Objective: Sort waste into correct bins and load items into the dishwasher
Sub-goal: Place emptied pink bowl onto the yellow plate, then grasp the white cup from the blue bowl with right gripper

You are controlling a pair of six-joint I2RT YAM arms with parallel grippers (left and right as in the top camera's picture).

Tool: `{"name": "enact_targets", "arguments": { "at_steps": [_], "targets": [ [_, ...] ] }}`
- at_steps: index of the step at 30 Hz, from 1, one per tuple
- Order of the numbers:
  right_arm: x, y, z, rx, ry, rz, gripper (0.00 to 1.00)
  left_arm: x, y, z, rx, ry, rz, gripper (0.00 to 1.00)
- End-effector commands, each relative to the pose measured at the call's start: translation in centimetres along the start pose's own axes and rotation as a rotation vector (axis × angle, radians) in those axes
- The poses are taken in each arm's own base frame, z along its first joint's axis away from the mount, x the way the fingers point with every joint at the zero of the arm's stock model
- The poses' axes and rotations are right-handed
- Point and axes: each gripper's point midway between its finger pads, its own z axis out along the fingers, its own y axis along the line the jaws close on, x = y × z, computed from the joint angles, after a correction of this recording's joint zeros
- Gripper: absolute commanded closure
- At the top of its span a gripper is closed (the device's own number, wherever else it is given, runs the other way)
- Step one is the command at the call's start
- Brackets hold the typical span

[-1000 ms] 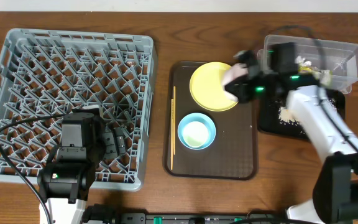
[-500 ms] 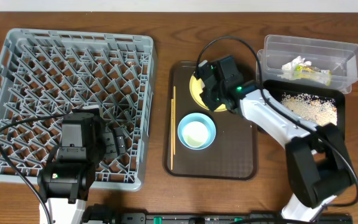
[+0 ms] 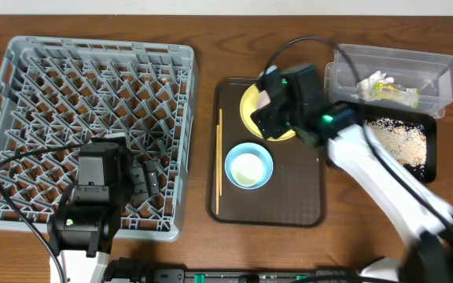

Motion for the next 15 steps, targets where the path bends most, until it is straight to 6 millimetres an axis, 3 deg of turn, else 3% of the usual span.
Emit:
{"name": "enact_targets", "arguments": {
  "at_steps": [1, 4, 9, 15],
  "targets": [
    [0.6, 2.3, -1.5, -0.107, 0.027, 0.082, 0.29, -0.5, -0.1, -0.4, 0.000, -0.017, -0.003, 0.09],
    [3.5, 3.2, -1.4, -0.134, 0.148, 0.108, 0.37, -0.5, -0.1, -0.4, 0.000, -0.017, -0.003, 0.09],
    [7.9, 4.3, 0.1, -0.149, 0.324, 0.146, 0.40, -0.5, -0.1, -0.4, 0.000, -0.017, -0.003, 0.09],
    [10.5, 6.6, 2.0, -0.199, 0.426, 0.129, 0.49, -0.5, -0.1, -0.4, 0.000, -0.017, -0.003, 0.09]
  ]
}}
